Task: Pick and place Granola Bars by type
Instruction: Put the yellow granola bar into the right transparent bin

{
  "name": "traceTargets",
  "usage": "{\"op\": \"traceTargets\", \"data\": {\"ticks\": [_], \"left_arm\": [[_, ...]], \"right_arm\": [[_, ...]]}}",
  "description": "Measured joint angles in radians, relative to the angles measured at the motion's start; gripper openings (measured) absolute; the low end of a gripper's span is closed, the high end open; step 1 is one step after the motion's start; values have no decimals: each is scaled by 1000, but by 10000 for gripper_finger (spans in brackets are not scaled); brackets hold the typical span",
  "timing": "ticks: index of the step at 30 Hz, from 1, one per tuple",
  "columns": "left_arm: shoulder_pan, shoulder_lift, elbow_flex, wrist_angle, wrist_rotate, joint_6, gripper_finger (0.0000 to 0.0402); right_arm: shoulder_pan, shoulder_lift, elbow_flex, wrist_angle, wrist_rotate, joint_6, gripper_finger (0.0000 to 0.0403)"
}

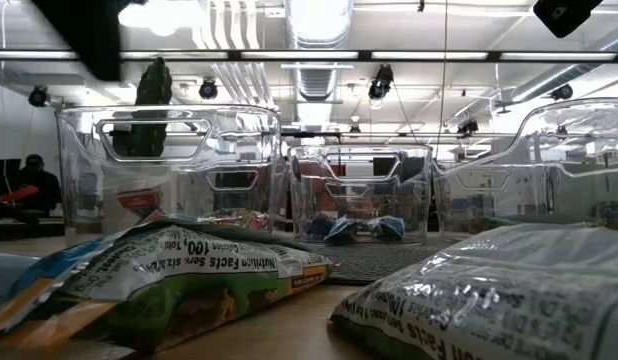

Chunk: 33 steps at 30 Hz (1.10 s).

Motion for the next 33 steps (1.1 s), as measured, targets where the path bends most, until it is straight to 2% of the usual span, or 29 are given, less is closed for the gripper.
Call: {"op": "traceTargets", "data": {"ticks": [4,7,16,19,27,33], "left_arm": [[0,0,-62,4,130,-10,218],[-2,0,-113,10,184,-25,220],[7,-3,-159,35,187,14,220],[14,-3,-204,44,243,-11,220],[23,-5,-324,261,313,5,220],[29,-10,-356,269,336,-11,219]], "right_arm": [[0,0,0,0,0,0,8],[0,0,0,0,0,0,8],[0,0,0,0,0,0,8],[0,0,0,0,0,0,8],[0,0,0,0,0,7,8],[0,0,0,0,1,8,8]]}}
